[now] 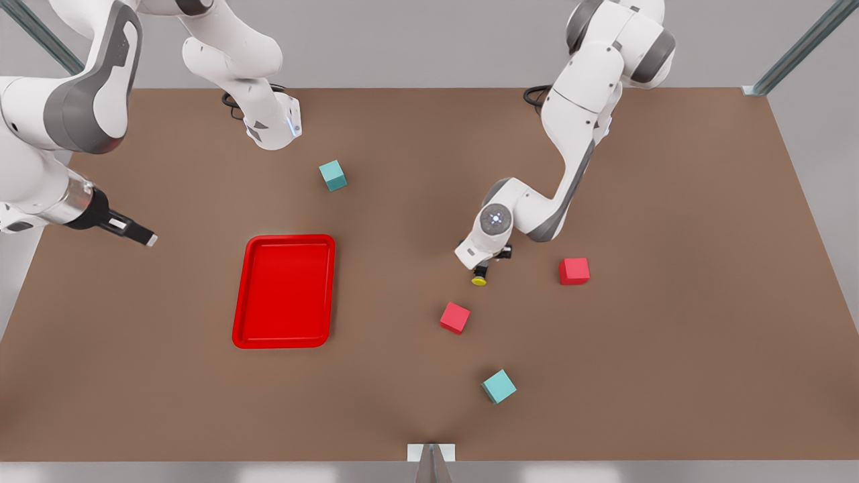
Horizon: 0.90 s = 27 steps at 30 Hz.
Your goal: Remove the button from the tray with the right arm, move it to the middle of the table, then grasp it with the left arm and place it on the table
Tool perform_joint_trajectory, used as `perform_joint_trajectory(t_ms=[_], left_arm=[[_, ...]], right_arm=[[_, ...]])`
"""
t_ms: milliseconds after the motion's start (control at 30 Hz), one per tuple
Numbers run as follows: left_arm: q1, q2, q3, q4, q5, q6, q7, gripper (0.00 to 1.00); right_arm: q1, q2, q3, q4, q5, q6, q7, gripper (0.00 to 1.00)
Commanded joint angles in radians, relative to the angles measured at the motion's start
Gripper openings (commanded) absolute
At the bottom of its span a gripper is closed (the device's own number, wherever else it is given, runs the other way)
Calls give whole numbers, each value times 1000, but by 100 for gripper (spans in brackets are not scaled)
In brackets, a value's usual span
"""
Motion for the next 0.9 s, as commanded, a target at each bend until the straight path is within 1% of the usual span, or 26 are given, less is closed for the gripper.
perform_joint_trajectory(t_ms=[0,67,100,400,600,867], left_arm=[[3,3,2,4,2,25,178,100],[3,10,2,7,1,28,157,100],[3,17,2,18,1,28,117,100],[-2,54,2,31,-2,80,-35,100],[14,82,2,77,7,108,-21,100],[9,97,2,77,49,108,-24,100]], right_arm=[[12,0,4,4,3,-25,-344,100],[14,1,16,10,2,-25,-344,100],[40,6,16,10,2,-21,-335,100],[37,17,15,11,-3,-19,-335,100],[35,17,13,11,-6,-19,-340,100],[26,15,11,11,-6,-21,-340,100]])
